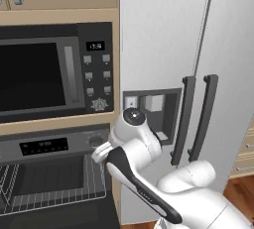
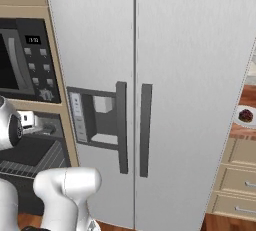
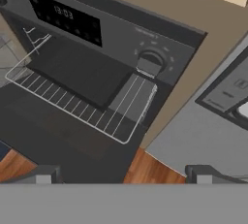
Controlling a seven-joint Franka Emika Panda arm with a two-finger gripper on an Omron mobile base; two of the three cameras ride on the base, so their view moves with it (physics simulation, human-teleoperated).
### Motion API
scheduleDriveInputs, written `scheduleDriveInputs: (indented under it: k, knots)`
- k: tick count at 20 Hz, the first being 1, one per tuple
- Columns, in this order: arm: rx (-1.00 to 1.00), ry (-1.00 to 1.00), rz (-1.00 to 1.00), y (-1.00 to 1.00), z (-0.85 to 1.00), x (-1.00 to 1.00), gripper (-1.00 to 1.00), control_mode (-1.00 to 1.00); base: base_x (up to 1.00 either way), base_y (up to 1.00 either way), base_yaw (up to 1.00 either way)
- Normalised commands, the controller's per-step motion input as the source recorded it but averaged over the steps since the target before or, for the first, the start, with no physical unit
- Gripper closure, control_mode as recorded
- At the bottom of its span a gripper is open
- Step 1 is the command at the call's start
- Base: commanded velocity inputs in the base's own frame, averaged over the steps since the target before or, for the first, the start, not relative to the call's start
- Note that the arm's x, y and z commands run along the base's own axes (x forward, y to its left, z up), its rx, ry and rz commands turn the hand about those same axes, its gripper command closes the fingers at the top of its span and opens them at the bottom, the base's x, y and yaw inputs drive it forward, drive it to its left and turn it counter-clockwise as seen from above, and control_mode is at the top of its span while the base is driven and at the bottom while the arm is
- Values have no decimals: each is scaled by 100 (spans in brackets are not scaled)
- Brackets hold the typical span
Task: Take the baked cake out of the oven and place it on the plate for cooling. Then close the oven door.
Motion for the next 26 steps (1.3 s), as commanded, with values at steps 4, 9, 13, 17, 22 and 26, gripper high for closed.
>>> scheduleDriveInputs:
  k: [4,9,13,17,22,26]
  knots:
    - [0,0,0,18,-5,-14,-100,-100,0,0,0]
    - [0,0,5,2,-1,-14,-100,-100,0,0,0]
    - [0,0,3,1,-2,-8,-100,-100,0,0,0]
    - [0,0,0,12,-19,-9,-100,-100,0,0,0]
    - [-1,1,0,31,-33,-11,-100,-100,0,0,0]
    - [0,8,-21,39,-25,4,-100,-100,0,0,0]
